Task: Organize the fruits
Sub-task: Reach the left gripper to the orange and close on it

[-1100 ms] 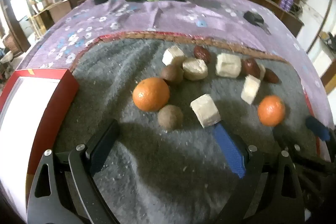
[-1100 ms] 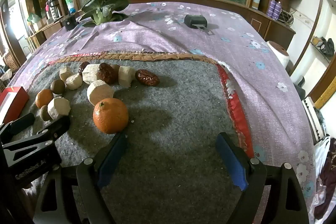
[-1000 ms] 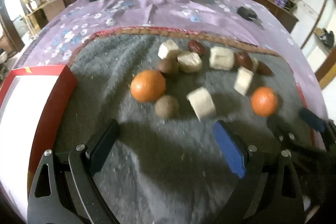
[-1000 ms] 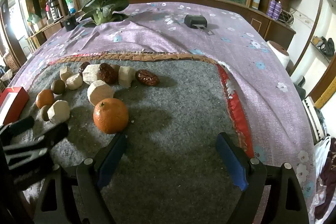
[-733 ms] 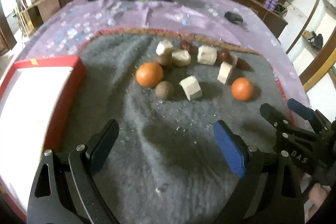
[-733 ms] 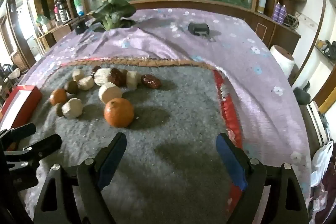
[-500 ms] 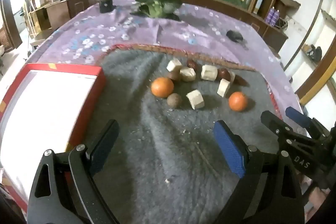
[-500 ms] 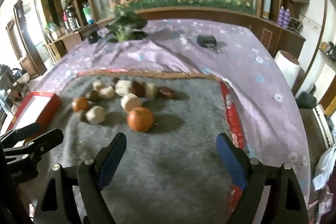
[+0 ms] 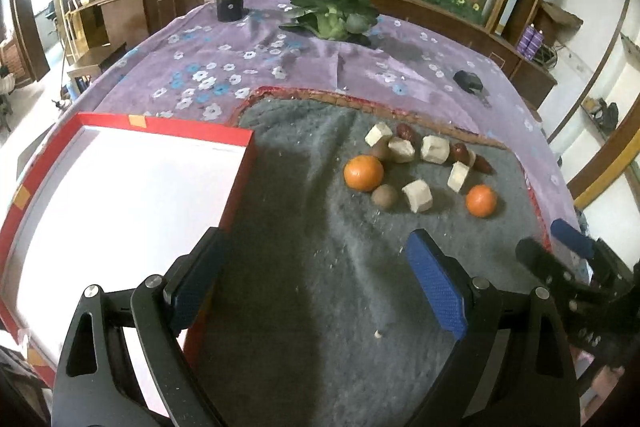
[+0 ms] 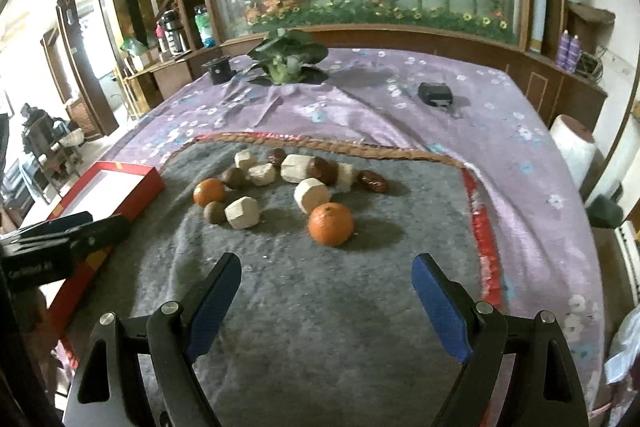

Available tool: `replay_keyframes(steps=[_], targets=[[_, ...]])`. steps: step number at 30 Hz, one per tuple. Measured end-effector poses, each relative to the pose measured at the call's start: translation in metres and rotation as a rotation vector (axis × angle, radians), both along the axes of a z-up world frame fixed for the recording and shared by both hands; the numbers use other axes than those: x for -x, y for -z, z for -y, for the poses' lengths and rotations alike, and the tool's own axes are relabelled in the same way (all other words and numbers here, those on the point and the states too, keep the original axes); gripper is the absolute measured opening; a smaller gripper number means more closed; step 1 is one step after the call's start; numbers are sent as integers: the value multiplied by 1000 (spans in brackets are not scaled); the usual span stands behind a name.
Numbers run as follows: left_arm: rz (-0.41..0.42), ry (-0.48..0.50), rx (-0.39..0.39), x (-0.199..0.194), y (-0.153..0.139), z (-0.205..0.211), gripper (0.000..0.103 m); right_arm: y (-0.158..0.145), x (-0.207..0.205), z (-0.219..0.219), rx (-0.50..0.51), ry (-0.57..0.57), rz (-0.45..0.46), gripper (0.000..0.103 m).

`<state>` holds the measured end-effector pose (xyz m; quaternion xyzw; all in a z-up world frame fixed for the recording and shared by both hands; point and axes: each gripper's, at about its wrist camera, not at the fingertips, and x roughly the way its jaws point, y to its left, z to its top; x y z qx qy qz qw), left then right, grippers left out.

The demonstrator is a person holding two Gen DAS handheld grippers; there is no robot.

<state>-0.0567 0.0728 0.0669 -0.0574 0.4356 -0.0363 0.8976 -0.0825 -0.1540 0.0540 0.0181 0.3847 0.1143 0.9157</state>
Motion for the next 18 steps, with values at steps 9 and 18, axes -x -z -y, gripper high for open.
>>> replay_keyframes(steps=[9, 18], targets=[[-22, 11, -31, -33, 2, 18, 92, 3, -1, -2, 19, -20, -2, 86], [-57, 58, -82, -67, 18, 31, 92, 8, -9, 4, -30, -60, -10, 86]])
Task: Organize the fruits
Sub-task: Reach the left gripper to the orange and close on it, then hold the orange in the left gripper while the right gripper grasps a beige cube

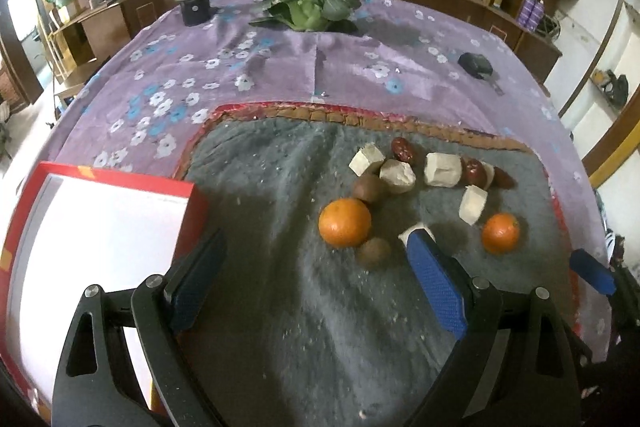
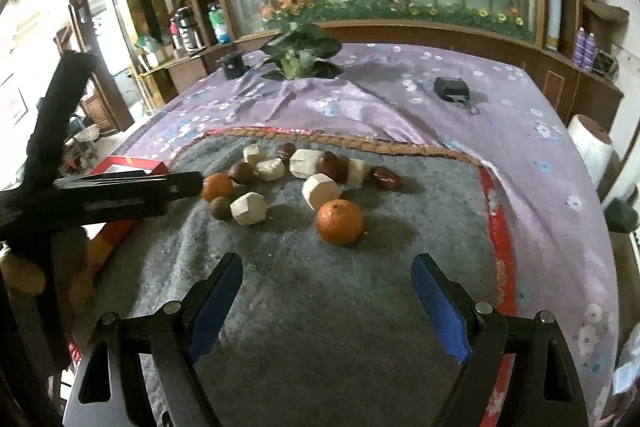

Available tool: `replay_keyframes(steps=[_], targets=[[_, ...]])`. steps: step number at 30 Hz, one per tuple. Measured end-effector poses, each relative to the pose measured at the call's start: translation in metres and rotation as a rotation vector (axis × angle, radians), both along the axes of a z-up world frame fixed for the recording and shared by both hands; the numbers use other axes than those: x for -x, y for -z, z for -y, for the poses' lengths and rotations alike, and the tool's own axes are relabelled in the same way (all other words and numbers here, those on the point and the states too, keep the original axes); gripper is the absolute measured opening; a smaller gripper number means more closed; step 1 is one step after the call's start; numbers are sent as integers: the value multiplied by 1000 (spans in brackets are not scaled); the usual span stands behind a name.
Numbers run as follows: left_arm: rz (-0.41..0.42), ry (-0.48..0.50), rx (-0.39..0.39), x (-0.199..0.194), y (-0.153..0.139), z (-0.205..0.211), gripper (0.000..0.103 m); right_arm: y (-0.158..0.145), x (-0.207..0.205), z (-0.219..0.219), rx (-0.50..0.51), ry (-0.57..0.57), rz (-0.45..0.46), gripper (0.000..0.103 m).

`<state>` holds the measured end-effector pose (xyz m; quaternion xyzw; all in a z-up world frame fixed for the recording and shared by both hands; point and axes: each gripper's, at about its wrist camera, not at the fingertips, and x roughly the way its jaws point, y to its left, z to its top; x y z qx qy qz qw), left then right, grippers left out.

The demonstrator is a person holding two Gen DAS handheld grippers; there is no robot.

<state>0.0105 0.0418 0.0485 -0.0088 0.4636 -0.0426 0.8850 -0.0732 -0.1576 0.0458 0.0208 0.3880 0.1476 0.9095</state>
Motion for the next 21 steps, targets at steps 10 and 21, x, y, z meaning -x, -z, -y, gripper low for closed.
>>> replay_keyframes(steps=[10, 21], targets=[[-42, 58, 21, -18, 19, 8, 55, 4, -11, -4, -31, -48, -16, 71], [8, 17, 55, -1, 1, -9, 31, 2, -11, -20, -62, -119, -24, 69]])
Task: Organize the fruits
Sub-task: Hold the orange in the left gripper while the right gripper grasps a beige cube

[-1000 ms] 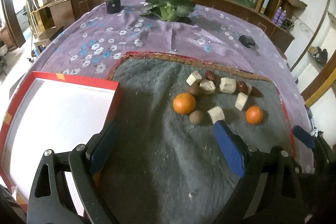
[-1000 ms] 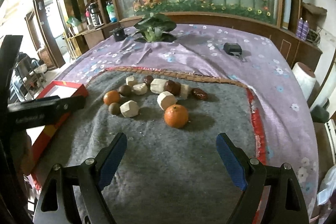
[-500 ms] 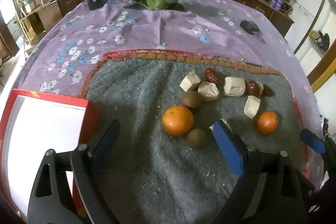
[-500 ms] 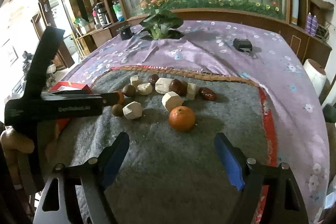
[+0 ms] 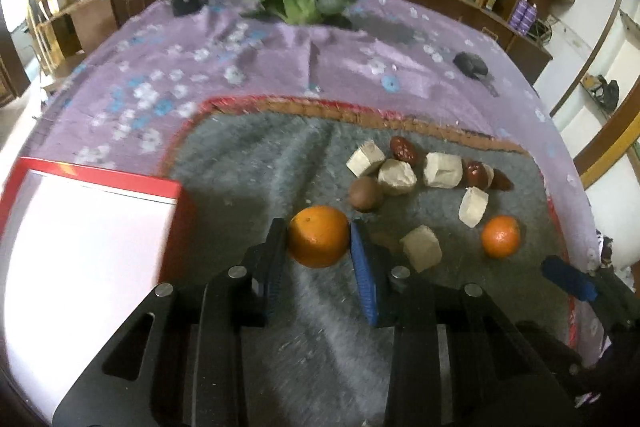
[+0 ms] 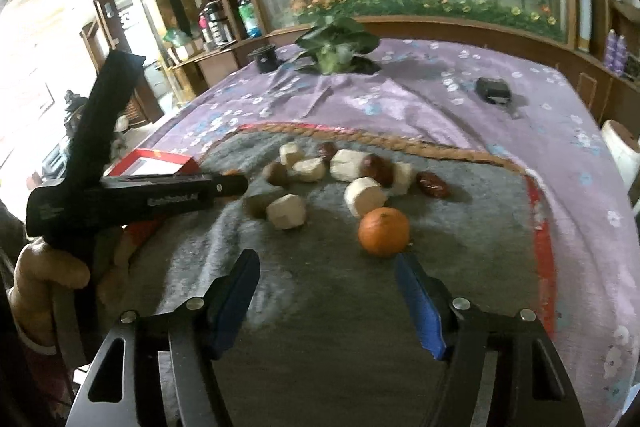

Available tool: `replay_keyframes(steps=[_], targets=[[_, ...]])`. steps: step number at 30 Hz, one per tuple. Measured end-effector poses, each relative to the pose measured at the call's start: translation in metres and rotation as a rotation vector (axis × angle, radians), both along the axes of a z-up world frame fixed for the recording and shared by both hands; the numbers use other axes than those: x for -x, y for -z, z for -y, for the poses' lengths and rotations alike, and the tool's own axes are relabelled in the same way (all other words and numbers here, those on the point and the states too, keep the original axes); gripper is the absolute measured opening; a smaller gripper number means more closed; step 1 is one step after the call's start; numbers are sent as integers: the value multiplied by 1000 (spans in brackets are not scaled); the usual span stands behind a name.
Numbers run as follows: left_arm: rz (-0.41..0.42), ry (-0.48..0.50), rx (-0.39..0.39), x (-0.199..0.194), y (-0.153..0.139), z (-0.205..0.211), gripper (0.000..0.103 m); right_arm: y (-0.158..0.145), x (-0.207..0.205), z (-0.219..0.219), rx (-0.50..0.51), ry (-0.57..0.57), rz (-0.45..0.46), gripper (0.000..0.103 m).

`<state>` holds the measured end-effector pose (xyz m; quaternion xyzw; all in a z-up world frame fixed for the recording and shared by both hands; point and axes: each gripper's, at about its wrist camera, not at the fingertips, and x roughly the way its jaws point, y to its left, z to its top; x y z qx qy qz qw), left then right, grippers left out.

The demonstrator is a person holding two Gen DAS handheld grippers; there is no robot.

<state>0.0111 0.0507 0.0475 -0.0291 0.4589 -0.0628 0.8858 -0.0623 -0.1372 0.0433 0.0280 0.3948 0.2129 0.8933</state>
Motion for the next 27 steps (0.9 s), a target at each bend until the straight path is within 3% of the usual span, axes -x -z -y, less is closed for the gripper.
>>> replay_keyframes(steps=[7, 12, 14, 17, 20, 27], targets=[[41, -7, 4, 23, -20, -19, 31, 5, -14, -34, 18, -102, 19, 69], [42, -9, 4, 31, -22, -27, 31, 14, -33, -42, 24, -103, 20, 68], [39, -7, 8, 33, -22, -28, 31, 18, -39, -45, 45, -111, 8, 54], [23, 3, 12, 32, -21, -27, 31, 27, -49, -54, 91, -154, -29, 43], [31, 11, 9, 31, -23, -26, 31, 30, -55, -57, 156, -137, -29, 40], [18, 21, 18, 31, -17, -23, 31, 18, -60, -26, 70, -13, -34, 40]])
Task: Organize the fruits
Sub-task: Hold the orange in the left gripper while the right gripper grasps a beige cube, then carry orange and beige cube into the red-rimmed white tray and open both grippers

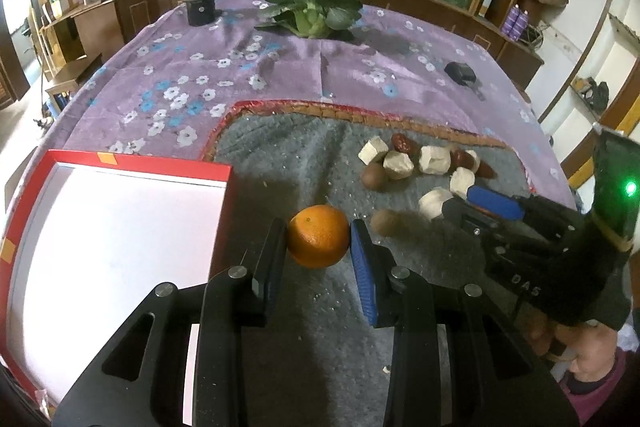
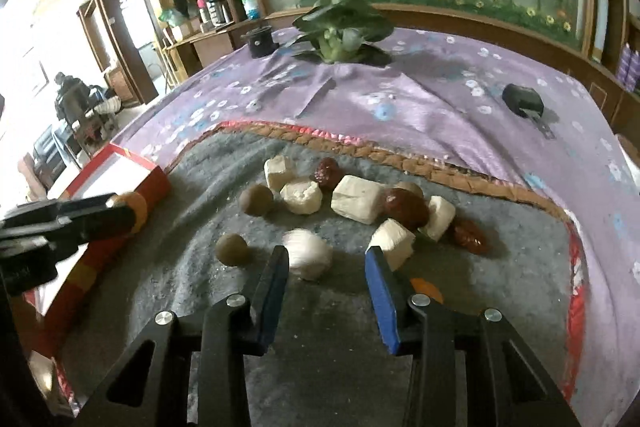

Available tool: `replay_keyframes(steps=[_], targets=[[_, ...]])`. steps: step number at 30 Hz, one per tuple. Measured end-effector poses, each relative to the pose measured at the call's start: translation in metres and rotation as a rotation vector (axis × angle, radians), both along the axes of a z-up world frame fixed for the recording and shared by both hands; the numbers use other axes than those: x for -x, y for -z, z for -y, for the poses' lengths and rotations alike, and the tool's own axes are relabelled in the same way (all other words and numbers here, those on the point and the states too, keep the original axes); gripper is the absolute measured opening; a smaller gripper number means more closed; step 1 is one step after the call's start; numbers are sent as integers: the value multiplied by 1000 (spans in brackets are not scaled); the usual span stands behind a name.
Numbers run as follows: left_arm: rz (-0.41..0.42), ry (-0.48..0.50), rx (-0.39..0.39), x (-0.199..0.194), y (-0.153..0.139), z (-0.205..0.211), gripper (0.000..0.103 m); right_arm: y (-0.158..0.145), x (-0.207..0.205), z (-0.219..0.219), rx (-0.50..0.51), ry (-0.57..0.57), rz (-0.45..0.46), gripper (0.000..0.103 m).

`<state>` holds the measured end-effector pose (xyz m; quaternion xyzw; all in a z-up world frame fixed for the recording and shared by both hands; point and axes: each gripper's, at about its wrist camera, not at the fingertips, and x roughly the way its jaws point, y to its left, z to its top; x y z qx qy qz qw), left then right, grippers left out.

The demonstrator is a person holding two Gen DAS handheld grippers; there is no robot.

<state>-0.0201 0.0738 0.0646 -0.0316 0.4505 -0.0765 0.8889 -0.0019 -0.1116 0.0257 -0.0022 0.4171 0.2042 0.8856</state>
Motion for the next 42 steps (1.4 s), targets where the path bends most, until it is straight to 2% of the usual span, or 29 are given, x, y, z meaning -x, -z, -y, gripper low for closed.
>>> replay_keyframes(steps=[4, 7, 10, 15, 20, 23, 27, 28, 29, 30, 36, 38, 42], targets=[[0, -3, 3, 1, 0, 1, 31, -3, 6, -9, -11, -68, 6, 40], [8, -7, -8, 2, -2, 1, 31, 2, 6, -22, 37, -99, 14, 40], [23, -16, -17, 2, -6, -2, 31, 4, 4, -24, 106, -72, 43, 40], [19, -11, -16, -1, -4, -2, 31, 5, 6, -12, 65, -35, 25, 40], [16, -13, -14, -4, -4, -2, 31, 0, 11, -18, 84, -59, 21, 40], [11, -16, -12, -5, -3, -2, 31, 8, 4, -20, 98, -48, 0, 40], [11, -20, -20, -4, -1, -2, 31, 12, -3, -24, 91, -57, 15, 40], [9, -23, -21, -5, 0, -3, 31, 13, -6, -25, 90, -60, 16, 37], [5, -25, -21, -5, 1, -3, 31, 14, -7, -26, 96, -60, 20, 28], [2, -26, -20, -5, 2, -4, 31, 15, -8, -27, 119, -52, 31, 28], [5, -49, -18, 3, 0, -13, 31, 6, 6, -12, 49, -34, 41, 28], [18, -59, -22, 7, -4, -17, 31, -12, 22, -14, 5, -43, 66, 28], [40, -88, -41, 16, -13, -29, 31, -28, 35, -29, -15, -90, 88, 28]])
